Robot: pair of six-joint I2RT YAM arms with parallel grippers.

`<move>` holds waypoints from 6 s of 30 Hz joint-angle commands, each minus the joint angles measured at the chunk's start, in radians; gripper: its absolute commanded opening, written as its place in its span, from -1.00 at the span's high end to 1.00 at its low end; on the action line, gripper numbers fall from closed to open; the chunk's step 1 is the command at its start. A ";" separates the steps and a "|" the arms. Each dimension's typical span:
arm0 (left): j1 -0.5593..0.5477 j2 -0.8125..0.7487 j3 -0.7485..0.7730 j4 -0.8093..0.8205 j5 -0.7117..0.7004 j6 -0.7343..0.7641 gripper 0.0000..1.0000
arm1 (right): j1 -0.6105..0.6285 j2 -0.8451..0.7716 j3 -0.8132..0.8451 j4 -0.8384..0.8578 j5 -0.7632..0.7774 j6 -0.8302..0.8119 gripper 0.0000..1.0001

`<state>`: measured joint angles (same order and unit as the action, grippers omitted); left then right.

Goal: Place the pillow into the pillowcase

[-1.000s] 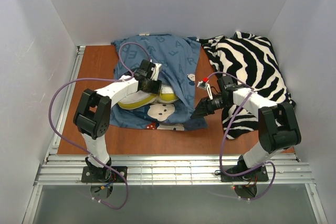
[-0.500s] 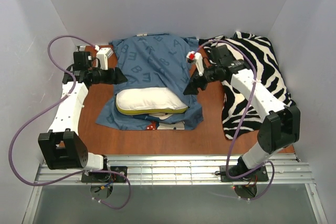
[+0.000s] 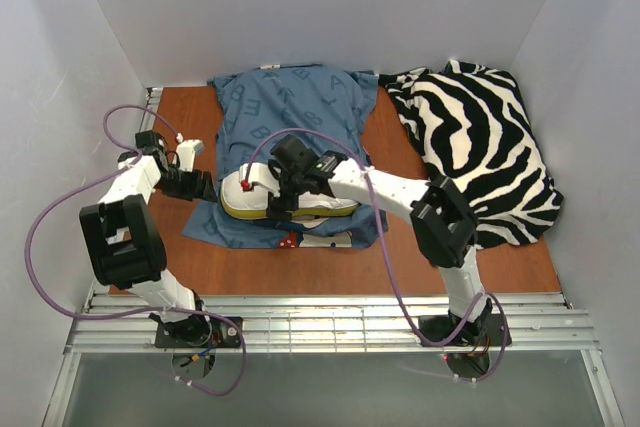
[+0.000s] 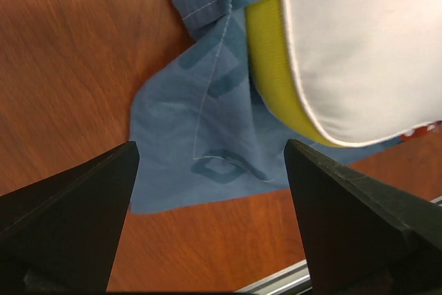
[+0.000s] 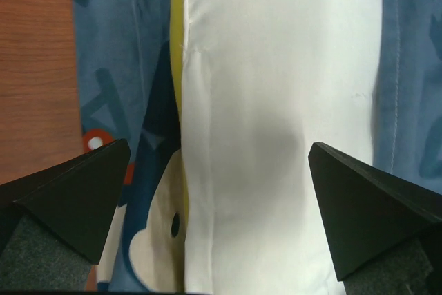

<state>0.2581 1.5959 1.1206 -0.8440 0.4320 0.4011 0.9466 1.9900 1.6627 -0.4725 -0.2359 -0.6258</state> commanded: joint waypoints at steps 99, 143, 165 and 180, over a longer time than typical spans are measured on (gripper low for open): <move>-0.844 -0.007 -0.406 0.901 -0.266 0.550 -0.48 | -0.394 -0.674 -0.804 0.038 -0.370 0.264 -0.97; -0.918 0.088 -0.220 0.709 -0.403 0.303 -0.28 | -0.315 -0.543 -0.968 0.281 0.026 0.328 0.15; -0.723 0.255 0.398 -0.033 0.258 0.103 1.00 | -0.310 -0.690 -1.038 0.210 0.050 0.155 0.17; -0.723 0.240 0.410 -0.127 0.395 0.064 1.00 | -0.235 -0.746 -0.908 0.461 -0.130 -0.221 -0.02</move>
<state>-0.4545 1.8717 1.5021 -0.9199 0.7040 0.5140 0.6609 1.1610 0.7223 -0.1177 -0.3504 -0.7818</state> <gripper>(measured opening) 0.042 0.543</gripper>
